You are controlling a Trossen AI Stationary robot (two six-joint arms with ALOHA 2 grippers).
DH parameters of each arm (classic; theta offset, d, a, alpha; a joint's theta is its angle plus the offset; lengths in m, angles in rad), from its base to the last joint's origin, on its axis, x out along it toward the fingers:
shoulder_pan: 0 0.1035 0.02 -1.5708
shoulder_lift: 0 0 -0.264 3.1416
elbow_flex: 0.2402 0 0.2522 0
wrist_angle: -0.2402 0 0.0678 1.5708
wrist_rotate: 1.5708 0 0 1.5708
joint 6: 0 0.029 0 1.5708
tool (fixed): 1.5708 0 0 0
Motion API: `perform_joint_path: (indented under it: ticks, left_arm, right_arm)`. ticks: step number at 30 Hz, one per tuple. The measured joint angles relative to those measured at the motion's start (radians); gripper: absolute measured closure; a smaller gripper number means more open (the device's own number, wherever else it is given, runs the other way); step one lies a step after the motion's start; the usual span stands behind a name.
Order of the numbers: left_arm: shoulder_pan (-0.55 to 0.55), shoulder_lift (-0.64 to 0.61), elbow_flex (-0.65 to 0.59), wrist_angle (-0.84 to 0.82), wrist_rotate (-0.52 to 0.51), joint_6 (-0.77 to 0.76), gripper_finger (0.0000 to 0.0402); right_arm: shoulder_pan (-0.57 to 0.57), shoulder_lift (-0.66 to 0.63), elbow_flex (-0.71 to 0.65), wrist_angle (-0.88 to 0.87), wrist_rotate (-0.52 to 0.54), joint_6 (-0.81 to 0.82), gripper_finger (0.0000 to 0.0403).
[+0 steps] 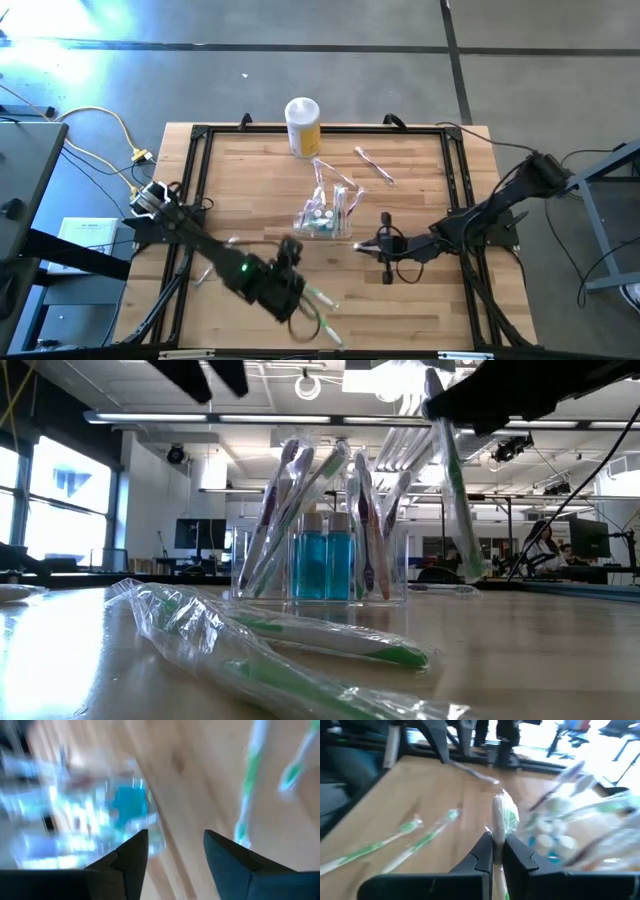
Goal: Pick & Place toothbrushing station
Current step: Put the green toothbrush into the transparent organizer
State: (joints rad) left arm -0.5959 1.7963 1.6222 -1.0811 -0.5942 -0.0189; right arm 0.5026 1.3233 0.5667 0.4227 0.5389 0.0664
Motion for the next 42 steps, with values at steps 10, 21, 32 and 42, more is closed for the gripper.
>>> perform_joint_path:
  ticks: [10, 21, 32, 42]
  left_arm:
    - [0.107, -0.04, -0.077, -0.105, 0.17, -0.076, 0.0218]
    - [0.12, -0.435, -0.6, 0.506, 0.184, 0.012, 0.0218]
    - [0.133, -0.675, -1.042, 1.079, 0.223, 0.068, 0.0218]
    - [0.146, -0.67, -1.122, 1.312, 0.354, 0.162, 0.0218]
  right_arm:
    - [0.099, -0.253, -0.032, -0.295, 0.246, 0.018, 0.039]
    - [0.135, -0.387, -0.201, 0.027, 0.125, -0.155, 0.039]
    - [-0.095, -0.341, -0.246, 0.365, -0.249, -0.249, 0.039]
    - [-0.294, -0.255, -0.245, 0.642, -0.411, -0.271, 0.039]
